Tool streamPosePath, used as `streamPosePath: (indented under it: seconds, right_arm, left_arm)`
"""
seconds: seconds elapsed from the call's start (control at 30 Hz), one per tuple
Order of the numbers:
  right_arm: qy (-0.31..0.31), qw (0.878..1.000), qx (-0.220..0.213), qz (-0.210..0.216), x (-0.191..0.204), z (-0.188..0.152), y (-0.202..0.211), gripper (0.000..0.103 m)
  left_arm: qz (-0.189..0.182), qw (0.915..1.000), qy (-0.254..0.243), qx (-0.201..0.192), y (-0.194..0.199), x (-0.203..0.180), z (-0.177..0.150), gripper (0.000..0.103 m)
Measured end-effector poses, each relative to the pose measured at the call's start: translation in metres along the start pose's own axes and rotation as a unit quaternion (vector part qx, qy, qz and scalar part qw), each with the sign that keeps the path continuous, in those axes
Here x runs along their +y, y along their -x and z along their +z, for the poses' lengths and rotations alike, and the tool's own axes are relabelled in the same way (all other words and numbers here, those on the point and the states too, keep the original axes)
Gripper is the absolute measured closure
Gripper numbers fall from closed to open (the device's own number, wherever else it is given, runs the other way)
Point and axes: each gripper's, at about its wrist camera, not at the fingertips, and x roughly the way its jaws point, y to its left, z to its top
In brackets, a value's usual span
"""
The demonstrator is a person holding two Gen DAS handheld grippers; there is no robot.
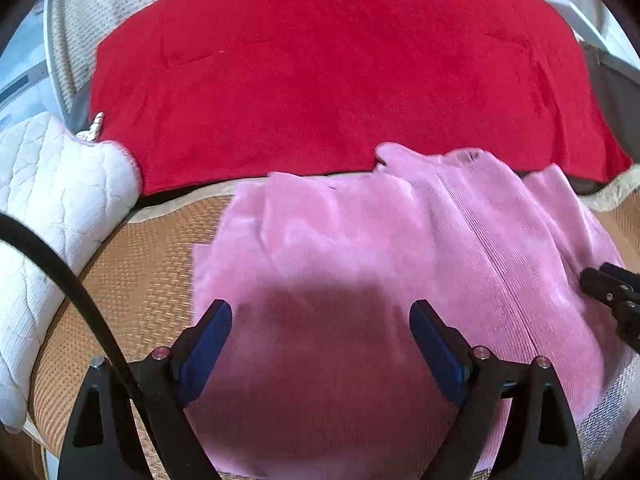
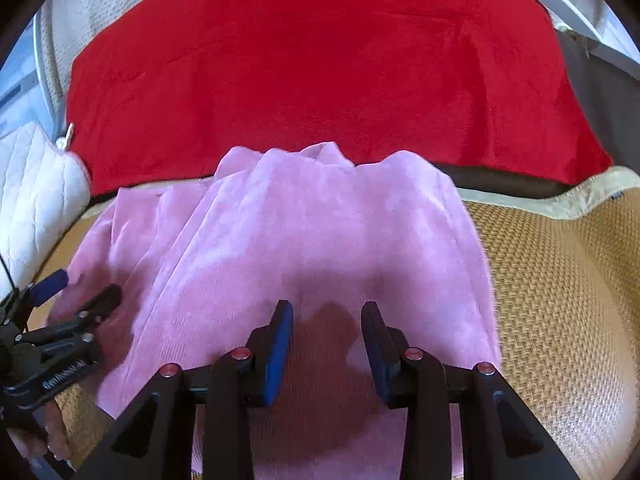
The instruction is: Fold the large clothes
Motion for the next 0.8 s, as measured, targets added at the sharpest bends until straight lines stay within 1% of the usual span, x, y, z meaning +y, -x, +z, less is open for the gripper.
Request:
streamPosePath:
  seconds: [0.07,0.17,0.23,0.27,0.3,0.33,0.37,0.43,0.5,0.6,0.7,0.8]
  right_arm:
    - [-0.003,1.0,-0.003,-0.006,-0.005,-0.001,0.004,0.063]
    - [-0.007,1.0,0.005,-0.009,-0.011,-0.005,0.006,0.063]
    - [-0.012,1.0,0.022,-0.004,-0.015,-0.009,0.002,0.063]
    - [-0.013,0.999,0.032,-0.004,-0.017,-0.01,-0.001,0.053]
    - [-0.012,0.999,0.04,-0.008,-0.018,-0.012,-0.004,0.047]
    - [-0.01,0.999,0.04,-0.006,-0.019,-0.014,-0.005,0.047]
    - [-0.008,0.999,0.04,-0.006,-0.019,-0.013,-0.005,0.047]
    - [-0.012,0.999,0.036,-0.002,-0.02,-0.012,0.001,0.047]
    - [-0.025,0.999,0.026,0.017,-0.022,-0.011,0.009,0.047]
    - [-0.034,0.998,0.008,0.044,-0.018,-0.01,0.018,0.047]
    - [-0.017,0.998,-0.011,0.067,-0.005,-0.011,0.027,0.047]
    - [0.006,0.997,-0.009,0.079,0.014,-0.014,0.028,0.047]
  left_arm:
    - [0.003,0.9999,0.009,-0.004,0.006,0.008,-0.001,0.013]
    - [0.013,0.9998,0.015,-0.001,0.006,0.021,-0.004,0.013]
    - [0.023,0.9996,0.015,0.009,0.002,0.027,-0.007,0.013]
    - [0.027,0.9994,0.011,0.021,-0.002,0.028,-0.01,0.013]
    - [0.03,0.999,0.006,0.034,-0.006,0.029,-0.012,0.013]
    - [0.027,0.9985,0.004,0.048,-0.011,0.03,-0.015,0.013]
    - [0.022,0.9984,0.007,0.051,-0.013,0.031,-0.016,0.013]
    - [0.017,0.9989,0.008,0.044,-0.01,0.036,-0.014,0.013]
    - [0.021,0.9992,0.011,0.033,-0.004,0.042,-0.012,0.013]
    - [0.012,0.9989,0.042,0.019,0.01,0.059,-0.013,0.013]
    - [0.016,0.9979,0.063,0.005,0.022,0.074,-0.016,0.013]
    - [0.028,0.997,0.072,0.004,0.027,0.082,-0.024,0.013]
